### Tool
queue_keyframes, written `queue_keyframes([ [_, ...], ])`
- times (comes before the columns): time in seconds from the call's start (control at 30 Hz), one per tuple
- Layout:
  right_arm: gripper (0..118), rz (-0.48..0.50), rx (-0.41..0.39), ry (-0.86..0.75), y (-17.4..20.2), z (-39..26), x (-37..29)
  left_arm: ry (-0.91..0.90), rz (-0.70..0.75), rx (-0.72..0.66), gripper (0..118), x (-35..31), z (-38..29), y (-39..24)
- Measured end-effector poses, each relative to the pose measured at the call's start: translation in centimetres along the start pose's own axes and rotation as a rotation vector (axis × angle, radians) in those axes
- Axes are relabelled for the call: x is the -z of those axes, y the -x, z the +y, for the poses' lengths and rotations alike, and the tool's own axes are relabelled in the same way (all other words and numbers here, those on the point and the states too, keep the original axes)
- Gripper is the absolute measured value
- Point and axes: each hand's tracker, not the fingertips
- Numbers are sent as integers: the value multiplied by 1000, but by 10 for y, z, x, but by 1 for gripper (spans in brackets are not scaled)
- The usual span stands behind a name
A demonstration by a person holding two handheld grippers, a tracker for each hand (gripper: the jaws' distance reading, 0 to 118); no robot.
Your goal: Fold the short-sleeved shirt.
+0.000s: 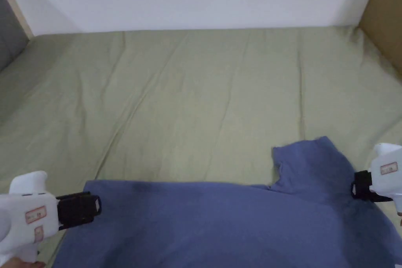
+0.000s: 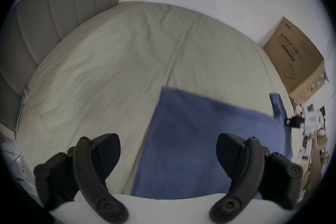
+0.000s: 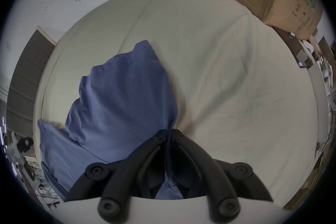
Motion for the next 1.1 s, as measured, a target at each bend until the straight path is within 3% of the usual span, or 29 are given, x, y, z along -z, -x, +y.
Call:
queue_keyframes([
  [0.2,6,-9,-16,11,4,1,1,54,19,-85,105,70,43,-3],
  [0.27,6,-17,-28,13,6,2,1,102,35,-90,81,87,43,-6],
  [0.3,6,-23,-38,14,7,2,1,117,130,-33,76,93,39,-11],
  [0.33,6,-28,-43,13,9,2,-1,95,117,15,71,91,36,-16],
  [0.37,6,-33,-48,7,10,1,-4,65,115,45,57,82,35,-20],
  [0.43,6,-39,-60,-4,11,2,-10,39,152,73,2,68,36,-24],
  [0.6,6,-17,-70,-47,13,-3,-44,32,8,7,2,35,36,-16],
  [0.83,6,71,-89,-126,5,-36,-120,-75,-53,27,2,-58,17,-8],
  [1.1,6,120,-122,-145,-19,-138,-199,-117,-56,84,2,-159,-69,19],
])
